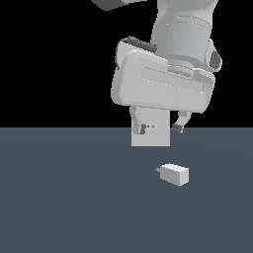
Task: Plug the charger into the wall socket.
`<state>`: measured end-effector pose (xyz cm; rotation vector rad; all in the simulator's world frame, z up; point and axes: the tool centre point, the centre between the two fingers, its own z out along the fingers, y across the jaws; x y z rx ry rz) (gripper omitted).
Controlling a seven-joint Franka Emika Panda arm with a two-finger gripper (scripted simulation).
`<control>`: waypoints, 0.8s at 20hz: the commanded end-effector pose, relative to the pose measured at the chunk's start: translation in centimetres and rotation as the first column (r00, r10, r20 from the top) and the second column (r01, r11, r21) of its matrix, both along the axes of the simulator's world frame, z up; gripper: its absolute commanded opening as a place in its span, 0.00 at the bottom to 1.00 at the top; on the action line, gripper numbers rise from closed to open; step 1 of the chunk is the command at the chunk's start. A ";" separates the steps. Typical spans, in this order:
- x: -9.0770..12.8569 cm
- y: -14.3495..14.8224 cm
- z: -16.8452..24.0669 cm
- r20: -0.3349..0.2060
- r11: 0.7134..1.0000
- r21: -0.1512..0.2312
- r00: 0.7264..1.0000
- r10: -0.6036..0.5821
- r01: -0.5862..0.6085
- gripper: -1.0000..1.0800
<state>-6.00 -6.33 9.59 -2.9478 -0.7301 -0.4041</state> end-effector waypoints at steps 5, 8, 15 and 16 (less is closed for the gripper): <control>-0.3 -1.1 -1.4 0.040 0.998 0.015 0.997 0.062 -0.062 0.96; -0.3 -1.6 -2.0 0.055 0.996 0.021 0.995 0.086 -0.087 0.96; -0.4 -2.3 -3.0 0.081 0.991 0.030 0.989 0.126 -0.129 0.96; -0.4 -2.3 -3.1 0.083 0.991 0.031 0.988 0.130 -0.133 0.96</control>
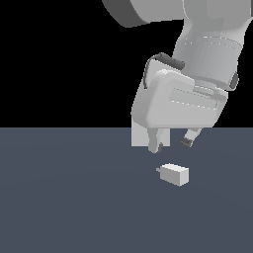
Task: Plug the charger into the wall socket.
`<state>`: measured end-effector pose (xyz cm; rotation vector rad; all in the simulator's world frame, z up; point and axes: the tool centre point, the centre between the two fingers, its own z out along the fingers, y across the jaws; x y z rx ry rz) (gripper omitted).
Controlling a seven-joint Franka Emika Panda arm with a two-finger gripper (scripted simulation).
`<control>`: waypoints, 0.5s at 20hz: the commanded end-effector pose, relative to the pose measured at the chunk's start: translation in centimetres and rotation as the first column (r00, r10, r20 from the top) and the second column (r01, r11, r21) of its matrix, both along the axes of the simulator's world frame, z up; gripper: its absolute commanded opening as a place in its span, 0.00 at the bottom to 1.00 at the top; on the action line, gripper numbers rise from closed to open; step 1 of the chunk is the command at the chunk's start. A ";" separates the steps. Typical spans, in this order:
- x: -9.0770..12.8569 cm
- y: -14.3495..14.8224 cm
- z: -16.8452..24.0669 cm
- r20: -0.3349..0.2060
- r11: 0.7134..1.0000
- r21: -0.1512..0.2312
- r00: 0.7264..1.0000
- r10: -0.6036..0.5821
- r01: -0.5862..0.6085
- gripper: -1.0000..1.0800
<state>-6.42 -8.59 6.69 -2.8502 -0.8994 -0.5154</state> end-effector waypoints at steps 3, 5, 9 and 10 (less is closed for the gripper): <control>0.0 -0.2 -0.4 0.009 1.000 0.004 1.000 0.017 -0.017 0.96; 0.0 -0.3 -0.5 0.010 1.000 0.005 1.000 0.019 -0.020 0.96; 0.0 -0.3 -0.5 0.008 1.000 0.004 1.000 0.017 -0.017 0.96; 0.0 -0.3 -0.7 0.008 1.000 0.004 1.000 0.017 -0.017 0.96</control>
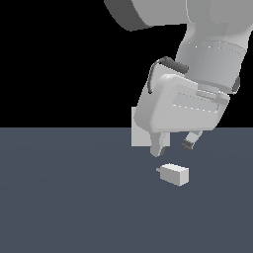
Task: Plug the charger into the wall socket.
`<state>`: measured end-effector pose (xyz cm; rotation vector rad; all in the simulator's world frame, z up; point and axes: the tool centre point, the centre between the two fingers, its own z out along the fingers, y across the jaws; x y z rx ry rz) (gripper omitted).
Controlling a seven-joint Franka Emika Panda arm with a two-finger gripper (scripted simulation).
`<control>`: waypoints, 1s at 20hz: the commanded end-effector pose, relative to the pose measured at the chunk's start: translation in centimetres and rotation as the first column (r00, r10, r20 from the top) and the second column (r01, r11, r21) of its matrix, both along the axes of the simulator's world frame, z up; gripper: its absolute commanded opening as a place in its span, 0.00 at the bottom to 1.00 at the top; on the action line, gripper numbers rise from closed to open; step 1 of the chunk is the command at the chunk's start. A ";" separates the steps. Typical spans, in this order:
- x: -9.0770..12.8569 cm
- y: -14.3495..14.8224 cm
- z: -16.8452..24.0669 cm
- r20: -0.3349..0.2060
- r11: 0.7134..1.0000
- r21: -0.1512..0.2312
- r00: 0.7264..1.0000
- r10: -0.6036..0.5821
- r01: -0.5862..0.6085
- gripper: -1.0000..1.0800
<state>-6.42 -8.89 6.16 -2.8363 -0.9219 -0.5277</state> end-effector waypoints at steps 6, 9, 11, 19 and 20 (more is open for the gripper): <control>-0.1 0.0 -2.0 -0.001 1.000 -0.001 1.000 0.002 -0.002 0.96; -0.1 0.1 -3.4 -0.001 1.000 -0.001 1.000 0.002 -0.002 0.96; -0.1 0.1 -4.1 -0.001 1.000 -0.001 1.000 0.003 -0.003 0.96; -0.1 0.0 -5.0 0.000 1.000 -0.001 1.000 0.003 -0.003 0.00; -0.1 0.0 -5.0 0.000 1.000 -0.001 1.000 0.003 -0.003 0.00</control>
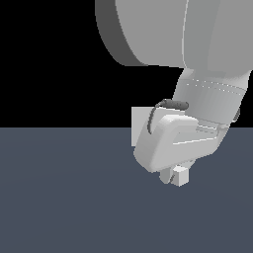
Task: Plug the charger into the wall socket.
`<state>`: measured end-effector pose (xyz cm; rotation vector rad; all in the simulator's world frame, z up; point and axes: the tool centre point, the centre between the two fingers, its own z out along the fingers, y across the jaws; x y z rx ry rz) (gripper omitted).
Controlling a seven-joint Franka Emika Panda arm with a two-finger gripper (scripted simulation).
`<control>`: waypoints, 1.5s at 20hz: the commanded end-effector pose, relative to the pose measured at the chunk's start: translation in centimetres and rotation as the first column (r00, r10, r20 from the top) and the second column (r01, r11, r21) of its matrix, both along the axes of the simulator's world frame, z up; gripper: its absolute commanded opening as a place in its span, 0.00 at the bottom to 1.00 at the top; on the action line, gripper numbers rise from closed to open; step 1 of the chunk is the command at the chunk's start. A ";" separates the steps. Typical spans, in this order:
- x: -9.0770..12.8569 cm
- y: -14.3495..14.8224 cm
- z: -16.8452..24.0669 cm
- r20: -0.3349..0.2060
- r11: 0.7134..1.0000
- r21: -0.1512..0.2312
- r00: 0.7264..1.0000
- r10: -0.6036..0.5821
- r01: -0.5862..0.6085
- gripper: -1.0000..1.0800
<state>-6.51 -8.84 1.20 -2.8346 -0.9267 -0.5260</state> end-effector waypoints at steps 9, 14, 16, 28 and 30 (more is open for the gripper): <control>0.0 0.1 0.0 0.001 1.000 0.000 1.000 0.001 -0.001 0.00; 0.1 0.2 0.4 0.001 1.000 0.001 1.000 -0.027 0.027 0.00; 0.1 0.3 0.7 0.001 0.999 0.001 0.999 -0.050 0.050 0.00; 0.6 1.5 4.0 0.005 0.959 0.005 0.959 -0.284 0.284 0.00; 0.7 1.7 4.6 0.006 0.945 0.005 0.945 -0.327 0.327 0.00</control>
